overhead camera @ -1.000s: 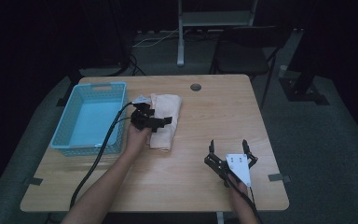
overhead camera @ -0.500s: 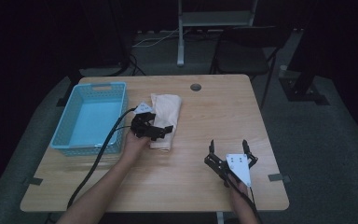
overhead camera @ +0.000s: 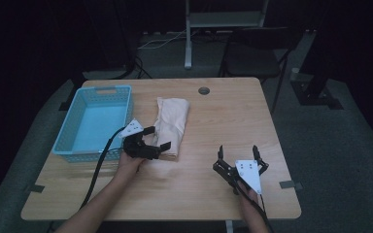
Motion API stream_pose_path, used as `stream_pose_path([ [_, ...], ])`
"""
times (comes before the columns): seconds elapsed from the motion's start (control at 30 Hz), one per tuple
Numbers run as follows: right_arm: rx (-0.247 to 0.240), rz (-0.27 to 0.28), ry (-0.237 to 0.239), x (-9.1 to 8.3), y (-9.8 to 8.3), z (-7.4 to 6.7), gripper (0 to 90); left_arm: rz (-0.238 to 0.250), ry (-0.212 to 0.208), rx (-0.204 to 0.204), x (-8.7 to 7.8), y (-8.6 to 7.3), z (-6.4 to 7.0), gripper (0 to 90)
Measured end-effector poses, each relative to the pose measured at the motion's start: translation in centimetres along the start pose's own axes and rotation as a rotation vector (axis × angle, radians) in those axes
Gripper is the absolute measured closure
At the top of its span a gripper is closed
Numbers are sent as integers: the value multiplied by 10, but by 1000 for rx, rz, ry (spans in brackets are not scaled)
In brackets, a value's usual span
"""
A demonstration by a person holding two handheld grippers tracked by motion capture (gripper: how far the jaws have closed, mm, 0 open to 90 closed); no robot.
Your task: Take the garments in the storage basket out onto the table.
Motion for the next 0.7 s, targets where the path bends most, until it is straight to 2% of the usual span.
stream_pose_path([
  [0.07,0,0,0,0,0,0,4,10,-20,40,-6,-2,8,0],
  [0.13,0,-1,-1,0,0,0,4,0,-43,67,-12,-5,14,0],
  [0.2,0,0,-1,0,0,0,4,7,-50,71,-20,-9,20,0],
  [0.27,0,0,-2,0,0,0,4,14,-77,71,-27,-13,25,0],
  [0.37,0,0,-3,0,0,0,4,-14,-87,135,-39,-22,31,0],
  [0.43,-1,-1,-3,0,0,0,4,-19,-107,150,-46,-26,36,0],
  [0.57,-1,-1,-5,0,0,0,4,40,-88,138,-61,-27,38,0],
  [0.67,-2,-1,-6,0,0,1,4,8,-85,173,-70,-34,39,0],
  [0.7,-2,-1,-6,0,0,1,4,17,-84,181,-74,-35,41,0],
])
Point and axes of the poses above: each handheld gripper's, and its own axes: x roughly forward along the jaws, y roughly out of its top, z roughly to its right, the point moved 10 cm from there along x, roughly forward along the jaws, and after that the axes turned 4 degrees about y, right-handed, at the moved point
